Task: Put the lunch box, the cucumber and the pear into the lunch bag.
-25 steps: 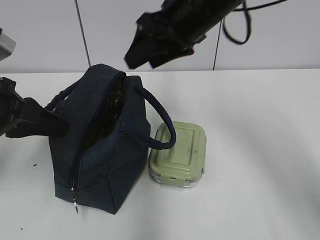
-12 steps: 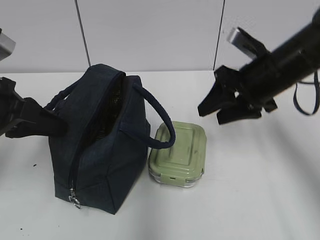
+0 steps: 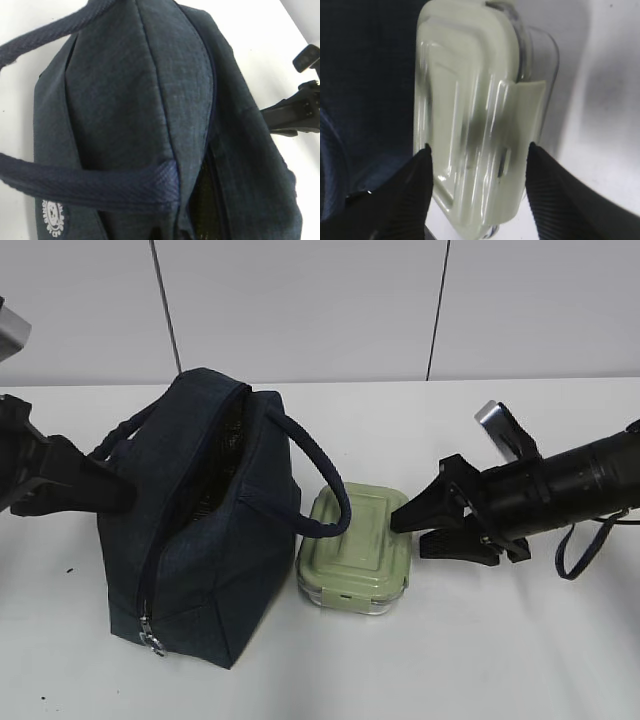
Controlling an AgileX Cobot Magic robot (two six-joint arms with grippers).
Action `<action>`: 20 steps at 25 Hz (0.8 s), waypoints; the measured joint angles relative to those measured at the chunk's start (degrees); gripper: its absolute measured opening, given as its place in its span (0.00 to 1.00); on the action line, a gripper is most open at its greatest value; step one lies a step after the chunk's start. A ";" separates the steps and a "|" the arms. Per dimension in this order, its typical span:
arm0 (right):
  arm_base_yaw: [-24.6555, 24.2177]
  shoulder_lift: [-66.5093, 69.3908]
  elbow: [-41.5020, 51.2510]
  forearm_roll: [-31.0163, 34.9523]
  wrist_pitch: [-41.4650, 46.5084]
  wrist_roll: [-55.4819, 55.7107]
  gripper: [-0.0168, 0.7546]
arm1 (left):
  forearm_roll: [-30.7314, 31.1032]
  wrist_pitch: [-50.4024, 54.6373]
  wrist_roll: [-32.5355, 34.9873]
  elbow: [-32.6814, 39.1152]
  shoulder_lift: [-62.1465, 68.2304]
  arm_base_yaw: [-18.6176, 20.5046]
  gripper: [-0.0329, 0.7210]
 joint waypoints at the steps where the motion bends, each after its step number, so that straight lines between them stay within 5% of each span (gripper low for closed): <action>1: 0.00 0.71 0.00 1.19 0.00 -0.79 0.62 | 0.00 0.00 0.00 0.00 0.00 0.00 0.02; 11: 0.00 6.83 0.00 9.79 4.90 -10.79 0.62 | 0.00 0.00 0.00 0.00 0.00 0.00 0.02; 20: 0.00 8.42 0.00 10.80 7.30 -13.83 0.62 | 0.00 0.00 0.00 0.00 0.00 0.00 0.02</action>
